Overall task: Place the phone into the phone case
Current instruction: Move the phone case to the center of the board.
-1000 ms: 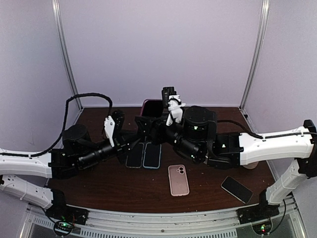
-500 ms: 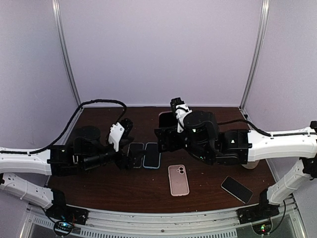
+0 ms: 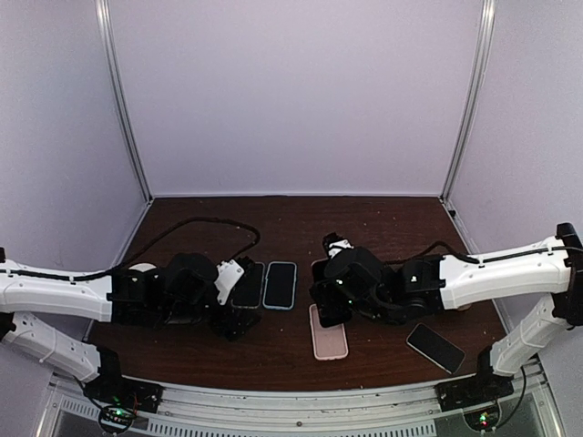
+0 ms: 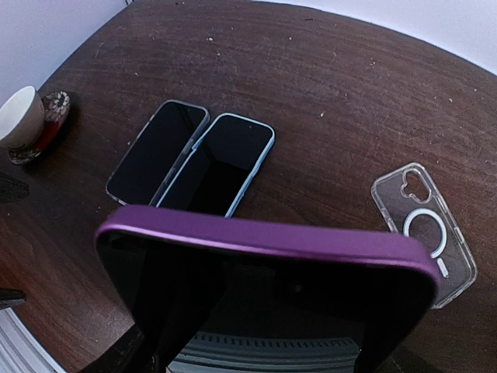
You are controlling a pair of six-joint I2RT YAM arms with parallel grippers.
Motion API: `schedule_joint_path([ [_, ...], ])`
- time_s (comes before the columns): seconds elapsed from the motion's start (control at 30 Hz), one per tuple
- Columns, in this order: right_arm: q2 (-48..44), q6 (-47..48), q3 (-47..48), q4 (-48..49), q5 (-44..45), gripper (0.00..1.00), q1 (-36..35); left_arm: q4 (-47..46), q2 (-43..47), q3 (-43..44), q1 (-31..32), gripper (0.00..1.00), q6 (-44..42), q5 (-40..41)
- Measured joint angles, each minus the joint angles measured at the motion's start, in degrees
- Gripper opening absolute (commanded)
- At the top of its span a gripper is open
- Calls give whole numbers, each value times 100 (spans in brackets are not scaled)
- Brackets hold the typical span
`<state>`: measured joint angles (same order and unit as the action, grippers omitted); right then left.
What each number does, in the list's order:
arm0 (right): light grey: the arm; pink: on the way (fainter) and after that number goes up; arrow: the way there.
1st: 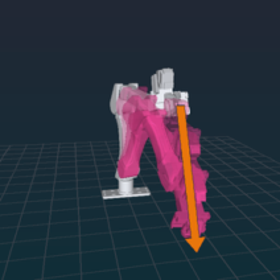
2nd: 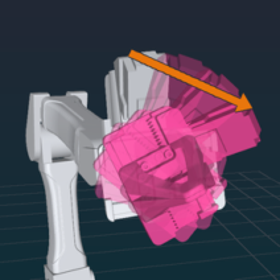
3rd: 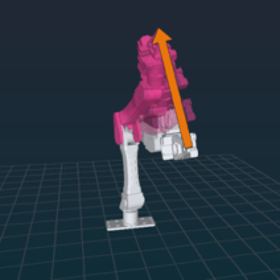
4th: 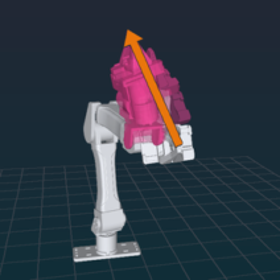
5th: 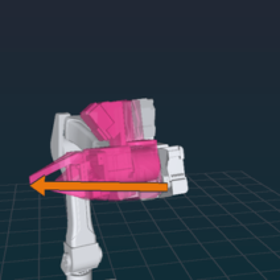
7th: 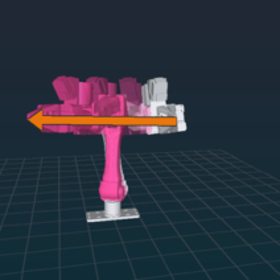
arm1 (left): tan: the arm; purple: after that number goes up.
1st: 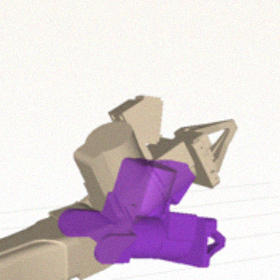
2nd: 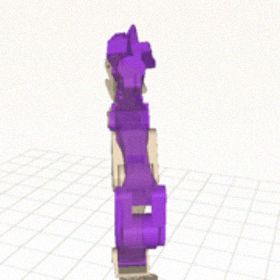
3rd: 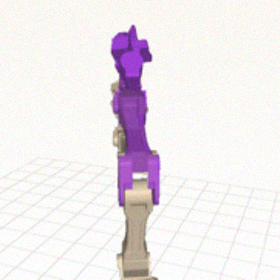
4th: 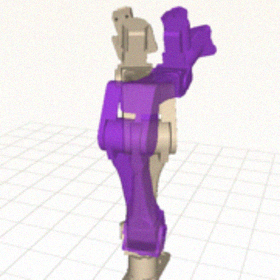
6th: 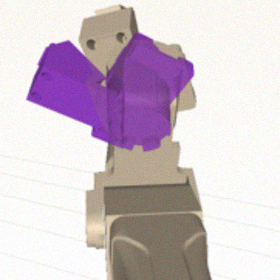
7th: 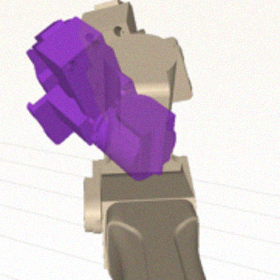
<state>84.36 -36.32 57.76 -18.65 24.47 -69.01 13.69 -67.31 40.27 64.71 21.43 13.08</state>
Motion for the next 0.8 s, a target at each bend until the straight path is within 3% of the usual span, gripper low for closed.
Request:
schedule_joint_path([
  [0.13, 229, -190, 20, -140, -116, 22, 42, 13, -229, -55, 0, 79, -42, -201],
  [0.43, 468, -789, 122, -765, -192, 22, 92, -304, -1633, 107, 0, 46, -597, -1255],
  [0.8, -627, -1502, -879, -1248, -264, 22, 409, -358, -3519, 1620, 219, 38, -1167, -1982],
])
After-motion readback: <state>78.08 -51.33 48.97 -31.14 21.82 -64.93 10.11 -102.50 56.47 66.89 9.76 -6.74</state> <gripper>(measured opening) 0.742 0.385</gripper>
